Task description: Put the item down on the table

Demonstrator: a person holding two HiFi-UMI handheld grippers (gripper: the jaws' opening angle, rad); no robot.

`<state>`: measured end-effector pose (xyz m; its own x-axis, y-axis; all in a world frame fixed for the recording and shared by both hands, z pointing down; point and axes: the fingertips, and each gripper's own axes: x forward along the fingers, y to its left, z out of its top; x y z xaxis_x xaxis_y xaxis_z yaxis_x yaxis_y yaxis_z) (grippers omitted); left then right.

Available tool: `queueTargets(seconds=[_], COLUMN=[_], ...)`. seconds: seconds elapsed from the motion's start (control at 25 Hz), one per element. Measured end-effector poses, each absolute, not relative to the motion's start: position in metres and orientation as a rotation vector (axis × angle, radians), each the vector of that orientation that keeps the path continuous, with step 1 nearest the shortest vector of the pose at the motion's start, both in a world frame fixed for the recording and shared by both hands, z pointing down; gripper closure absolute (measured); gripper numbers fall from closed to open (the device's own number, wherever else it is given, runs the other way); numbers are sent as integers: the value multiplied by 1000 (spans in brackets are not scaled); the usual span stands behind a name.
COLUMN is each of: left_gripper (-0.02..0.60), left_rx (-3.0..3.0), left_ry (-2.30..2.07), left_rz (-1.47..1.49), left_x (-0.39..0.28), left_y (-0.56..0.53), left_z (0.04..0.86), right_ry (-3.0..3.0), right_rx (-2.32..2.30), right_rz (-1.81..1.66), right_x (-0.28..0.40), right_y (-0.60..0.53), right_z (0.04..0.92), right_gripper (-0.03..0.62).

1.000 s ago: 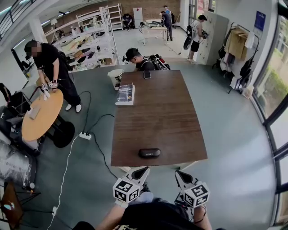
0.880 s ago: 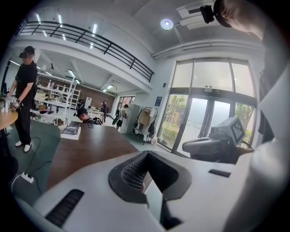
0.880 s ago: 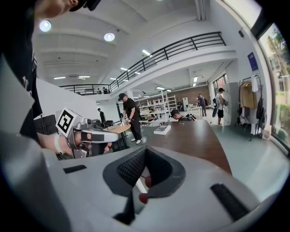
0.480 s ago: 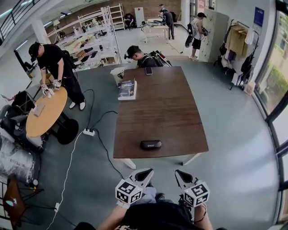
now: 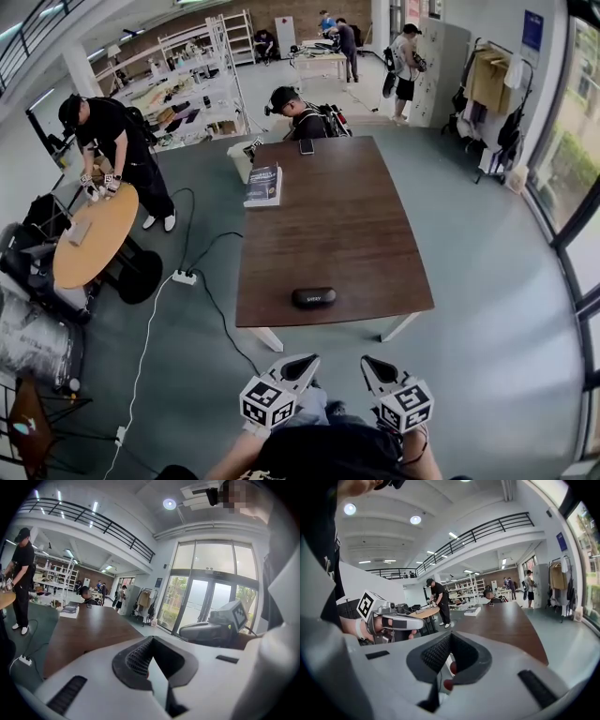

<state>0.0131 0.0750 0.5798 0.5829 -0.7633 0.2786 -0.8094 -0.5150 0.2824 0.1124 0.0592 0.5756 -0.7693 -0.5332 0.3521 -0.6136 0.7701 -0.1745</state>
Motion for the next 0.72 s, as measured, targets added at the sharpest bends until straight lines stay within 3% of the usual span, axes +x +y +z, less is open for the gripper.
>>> queueTargets(seconds=[0.72], left_gripper=[575], left_rx=[2422], left_ry=[-1273], left_rz=[138], left_x=[15], left_y=[81], left_z=[581], right_ry=[-2689], right_rx=[875], right_rz=[389], right_x=[110], right_y=[67], right_z=[573], right_gripper=[609])
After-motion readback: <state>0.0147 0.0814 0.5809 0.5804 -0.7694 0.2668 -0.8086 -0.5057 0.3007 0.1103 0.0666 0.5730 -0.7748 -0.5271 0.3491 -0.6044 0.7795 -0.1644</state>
